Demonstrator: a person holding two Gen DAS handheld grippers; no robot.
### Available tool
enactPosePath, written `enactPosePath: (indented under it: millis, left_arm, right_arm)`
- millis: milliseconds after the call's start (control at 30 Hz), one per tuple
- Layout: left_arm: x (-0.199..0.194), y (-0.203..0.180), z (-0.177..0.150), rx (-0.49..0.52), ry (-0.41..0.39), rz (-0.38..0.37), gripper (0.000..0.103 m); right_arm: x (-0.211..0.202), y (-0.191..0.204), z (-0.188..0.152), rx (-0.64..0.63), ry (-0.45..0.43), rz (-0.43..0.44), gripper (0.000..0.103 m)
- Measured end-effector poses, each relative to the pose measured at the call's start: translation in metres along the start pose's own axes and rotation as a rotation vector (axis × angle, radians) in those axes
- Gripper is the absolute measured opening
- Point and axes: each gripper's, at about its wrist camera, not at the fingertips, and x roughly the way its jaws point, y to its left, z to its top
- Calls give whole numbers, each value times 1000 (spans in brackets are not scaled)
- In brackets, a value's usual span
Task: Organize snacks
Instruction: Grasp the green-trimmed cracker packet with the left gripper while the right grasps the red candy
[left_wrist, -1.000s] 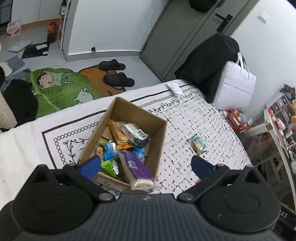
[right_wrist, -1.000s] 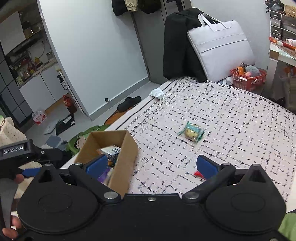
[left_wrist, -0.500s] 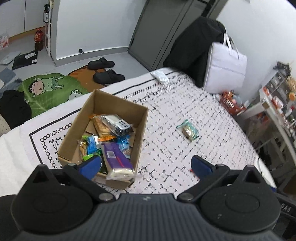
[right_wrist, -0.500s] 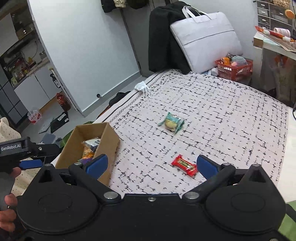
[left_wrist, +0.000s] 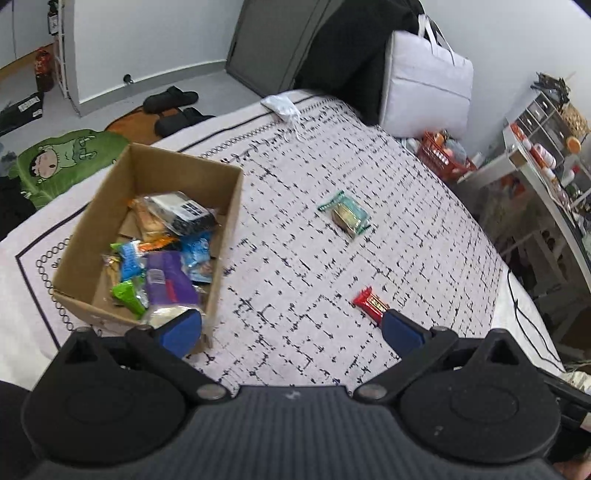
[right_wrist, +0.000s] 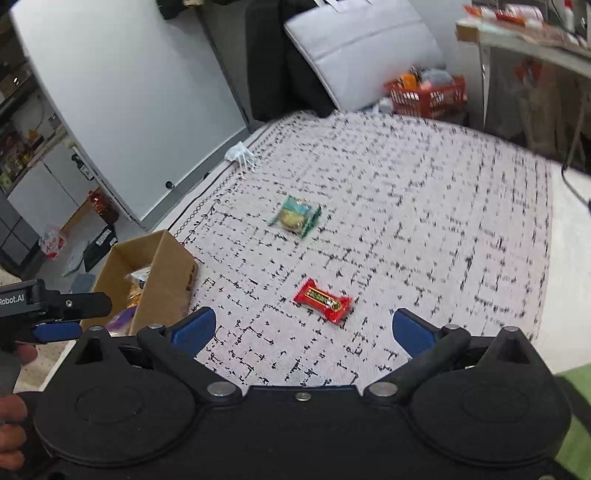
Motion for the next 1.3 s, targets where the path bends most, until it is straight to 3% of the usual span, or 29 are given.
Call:
enactPosePath:
  millis: [167,367,600,700,933,1100,1200,1300]
  left_arm:
    - [15,-11,0,22,24,-14,103]
    - [41,-20,2,23,53,5,103]
    - [76,-25,3,24,88,29,100]
    - [87,-29,4,33,87,29,95]
    - [117,-25,11,-12,124,30,71]
    - [132,-23,16,-22,134,43,69]
    - [141,-24,17,-22,145,49,69]
    - [149,-23,19,-28,154,54,69]
  right_arm:
    - [22,-12,-5,51,57,8,101]
    - [54,-10,-4,1,127,-24,99]
    - [91,-6,2,-94,152,-65,86]
    - [102,-3,5,-148,150,-73,83]
    - [134,0,6,-223,173,-102,72]
    - [157,2,7,-258,215,-144,70]
    - [170,3,6,-285,238,-165,56]
    - [173,0,10,-280,219,-172,25]
